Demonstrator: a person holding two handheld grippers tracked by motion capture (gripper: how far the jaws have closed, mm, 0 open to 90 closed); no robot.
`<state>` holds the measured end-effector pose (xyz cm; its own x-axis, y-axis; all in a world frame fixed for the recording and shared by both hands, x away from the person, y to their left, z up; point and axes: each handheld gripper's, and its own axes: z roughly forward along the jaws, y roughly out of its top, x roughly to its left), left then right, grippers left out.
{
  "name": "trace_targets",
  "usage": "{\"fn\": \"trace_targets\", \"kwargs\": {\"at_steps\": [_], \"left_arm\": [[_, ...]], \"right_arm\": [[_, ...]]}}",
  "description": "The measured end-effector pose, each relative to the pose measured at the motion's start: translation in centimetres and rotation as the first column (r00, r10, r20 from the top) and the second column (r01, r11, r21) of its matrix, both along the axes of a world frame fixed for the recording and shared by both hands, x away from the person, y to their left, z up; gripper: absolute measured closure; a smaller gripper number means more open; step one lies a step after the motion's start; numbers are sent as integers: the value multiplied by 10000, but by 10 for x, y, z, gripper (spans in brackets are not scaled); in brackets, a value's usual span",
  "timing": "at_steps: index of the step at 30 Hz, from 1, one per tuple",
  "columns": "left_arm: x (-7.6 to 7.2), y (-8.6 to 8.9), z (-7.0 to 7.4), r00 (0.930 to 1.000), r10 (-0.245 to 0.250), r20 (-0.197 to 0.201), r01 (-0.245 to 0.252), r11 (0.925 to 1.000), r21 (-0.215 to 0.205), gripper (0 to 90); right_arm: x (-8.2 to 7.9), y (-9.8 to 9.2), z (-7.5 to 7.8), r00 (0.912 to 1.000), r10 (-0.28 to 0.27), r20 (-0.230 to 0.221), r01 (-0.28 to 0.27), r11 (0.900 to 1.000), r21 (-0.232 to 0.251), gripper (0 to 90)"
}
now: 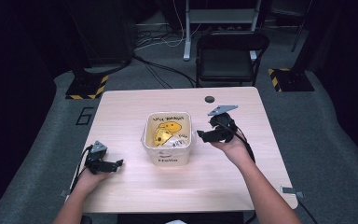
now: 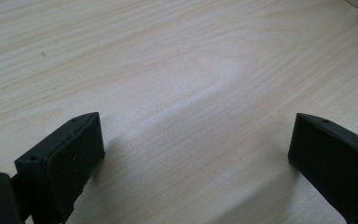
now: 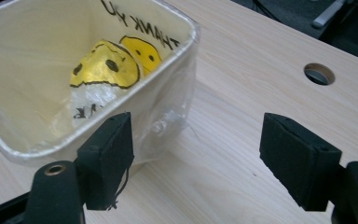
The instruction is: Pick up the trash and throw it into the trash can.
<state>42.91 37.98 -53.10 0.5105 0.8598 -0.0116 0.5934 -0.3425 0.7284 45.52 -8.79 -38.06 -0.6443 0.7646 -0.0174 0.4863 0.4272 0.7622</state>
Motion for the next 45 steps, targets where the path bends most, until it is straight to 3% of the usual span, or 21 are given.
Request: {"fn": "trace_targets", "kwargs": {"at_steps": [9,19,28,38,45], "left_arm": [[0,0,0,10000,0,1,0,10000,-1,33],[0,0,0,10000,2,3,-2,10000,-4,33],[0,0,0,10000,4,14,-4,10000,-6,33],[1,1,1,10000,-47,-74,47,10000,57,33],[1,1,1,10000,-22,-96,23,10000,59,33]], "right_arm": [[-14,-22,-7,9991,-275,309,280,9995,-149,256],[-28,-44,-23,9953,-811,525,810,9967,38,255],[-37,-59,-46,9913,-1288,282,1286,9916,99,255],[-45,-73,-72,9771,-2122,162,2116,9769,294,260],[-50,-82,-91,9643,-2629,329,2629,9648,56,265]]}}
